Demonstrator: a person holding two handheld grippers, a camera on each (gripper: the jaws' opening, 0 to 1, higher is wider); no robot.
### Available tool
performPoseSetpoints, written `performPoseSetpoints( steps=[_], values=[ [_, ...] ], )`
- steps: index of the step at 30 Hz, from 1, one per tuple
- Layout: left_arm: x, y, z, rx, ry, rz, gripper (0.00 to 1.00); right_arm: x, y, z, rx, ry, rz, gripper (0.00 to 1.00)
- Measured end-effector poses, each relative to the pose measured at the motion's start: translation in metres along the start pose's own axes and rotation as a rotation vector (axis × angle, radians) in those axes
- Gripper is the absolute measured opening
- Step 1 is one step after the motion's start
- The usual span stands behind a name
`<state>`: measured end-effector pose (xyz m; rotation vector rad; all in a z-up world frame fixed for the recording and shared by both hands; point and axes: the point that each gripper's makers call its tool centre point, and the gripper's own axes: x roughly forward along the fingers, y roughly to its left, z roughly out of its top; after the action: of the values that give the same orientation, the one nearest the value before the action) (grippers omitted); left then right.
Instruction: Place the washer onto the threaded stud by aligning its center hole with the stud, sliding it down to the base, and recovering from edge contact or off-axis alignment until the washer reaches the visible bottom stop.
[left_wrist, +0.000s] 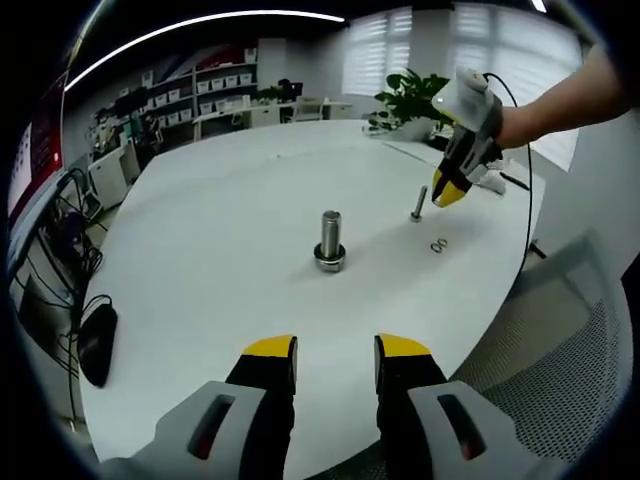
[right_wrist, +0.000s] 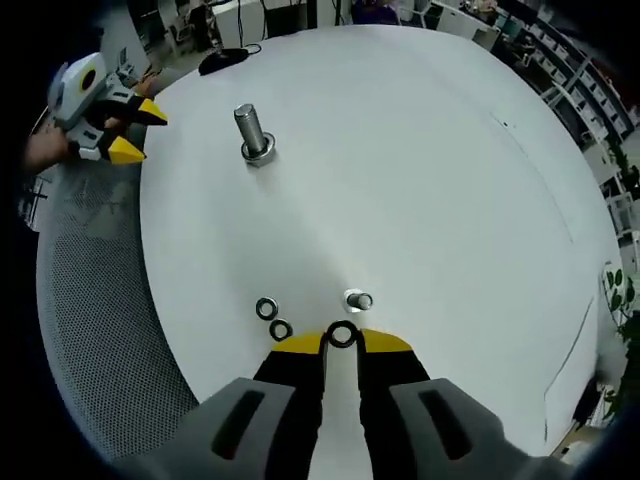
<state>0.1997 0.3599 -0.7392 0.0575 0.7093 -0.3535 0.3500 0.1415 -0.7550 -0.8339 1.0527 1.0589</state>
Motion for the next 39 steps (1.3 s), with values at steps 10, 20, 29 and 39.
performPoseSetpoints(
  steps=[10, 20, 29, 39],
  values=[
    [-0.001, 0.0, 0.0, -0.001, 0.001, -0.003, 0.29, -0.01, -0.003, 0.009, -0.008, -0.017, -0.007, 0.14],
    [-0.001, 0.0, -0.001, -0.006, -0.001, -0.004, 0.29, -0.013, -0.003, 0.019, -0.024, -0.048, -0.018, 0.14],
    [-0.001, 0.0, 0.0, -0.003, -0.003, -0.004, 0.29, -0.009, -0.006, 0.022, -0.038, -0.037, -0.036, 0.14],
    [-0.001, 0.0, 0.0, 0.0, -0.001, -0.005, 0.29, -0.001, -0.007, 0.018, -0.047, -0.009, -0.022, 0.14]
  ],
)
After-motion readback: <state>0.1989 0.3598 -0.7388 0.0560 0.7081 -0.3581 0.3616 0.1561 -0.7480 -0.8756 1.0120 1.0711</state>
